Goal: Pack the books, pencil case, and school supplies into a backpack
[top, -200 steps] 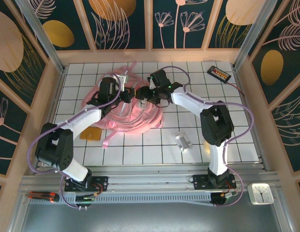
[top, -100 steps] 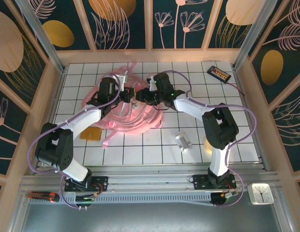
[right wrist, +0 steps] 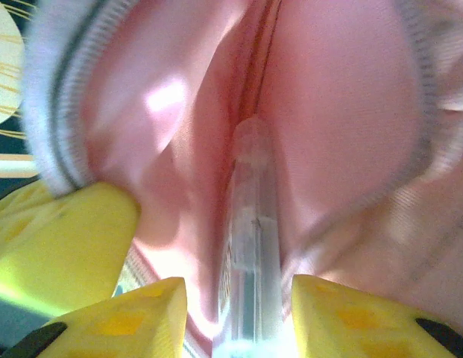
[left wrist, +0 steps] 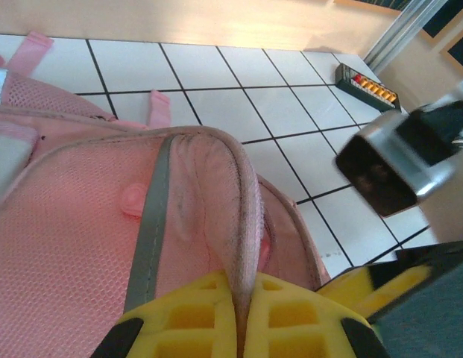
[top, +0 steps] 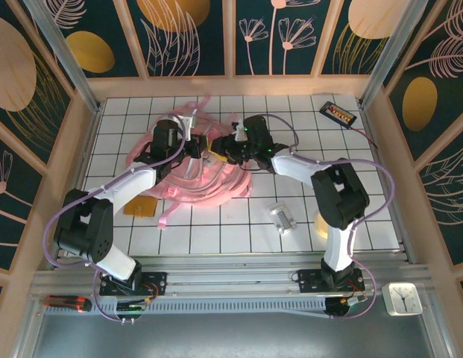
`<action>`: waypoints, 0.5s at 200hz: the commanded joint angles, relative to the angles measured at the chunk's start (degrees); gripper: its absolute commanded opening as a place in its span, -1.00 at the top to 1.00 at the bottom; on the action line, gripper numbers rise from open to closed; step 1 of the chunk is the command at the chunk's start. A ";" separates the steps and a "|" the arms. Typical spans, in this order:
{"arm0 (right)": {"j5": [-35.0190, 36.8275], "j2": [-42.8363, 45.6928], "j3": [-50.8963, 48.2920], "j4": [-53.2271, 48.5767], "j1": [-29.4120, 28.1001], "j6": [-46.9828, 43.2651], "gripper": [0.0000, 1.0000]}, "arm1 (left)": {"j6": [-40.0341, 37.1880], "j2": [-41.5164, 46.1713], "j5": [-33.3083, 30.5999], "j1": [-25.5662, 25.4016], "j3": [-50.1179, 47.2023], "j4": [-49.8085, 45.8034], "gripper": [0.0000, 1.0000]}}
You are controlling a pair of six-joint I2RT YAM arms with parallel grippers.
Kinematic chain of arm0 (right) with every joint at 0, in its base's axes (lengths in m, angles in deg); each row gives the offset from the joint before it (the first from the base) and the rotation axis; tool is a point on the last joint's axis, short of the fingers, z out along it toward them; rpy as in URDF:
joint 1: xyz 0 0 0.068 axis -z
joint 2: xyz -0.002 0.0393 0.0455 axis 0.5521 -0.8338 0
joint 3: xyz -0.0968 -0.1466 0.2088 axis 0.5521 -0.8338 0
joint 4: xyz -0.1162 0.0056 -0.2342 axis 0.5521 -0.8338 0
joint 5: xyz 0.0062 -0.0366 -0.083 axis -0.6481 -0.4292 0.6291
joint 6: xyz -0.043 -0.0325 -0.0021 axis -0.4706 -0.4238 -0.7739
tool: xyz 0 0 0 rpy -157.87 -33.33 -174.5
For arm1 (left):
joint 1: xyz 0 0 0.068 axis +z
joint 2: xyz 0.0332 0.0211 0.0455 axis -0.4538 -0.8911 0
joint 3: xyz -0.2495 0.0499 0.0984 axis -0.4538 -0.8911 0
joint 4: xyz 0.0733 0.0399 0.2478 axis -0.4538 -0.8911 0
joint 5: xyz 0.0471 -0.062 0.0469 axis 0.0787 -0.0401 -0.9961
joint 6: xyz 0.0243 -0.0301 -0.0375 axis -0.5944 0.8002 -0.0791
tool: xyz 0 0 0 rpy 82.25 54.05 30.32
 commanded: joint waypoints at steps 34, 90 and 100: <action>-0.20 7.95 -5.84 -4.93 1.71 -7.22 0.44 | 0.86 0.13 1.90 -0.06 1.30 2.51 1.00; -4.14 2.58 -3.15 -1.56 -1.20 -6.75 1.00 | 0.53 0.29 1.82 -0.06 2.40 0.96 1.00; -4.33 1.04 -1.51 -1.61 -1.91 -7.09 1.00 | 0.64 0.30 1.90 -0.06 2.57 0.86 1.00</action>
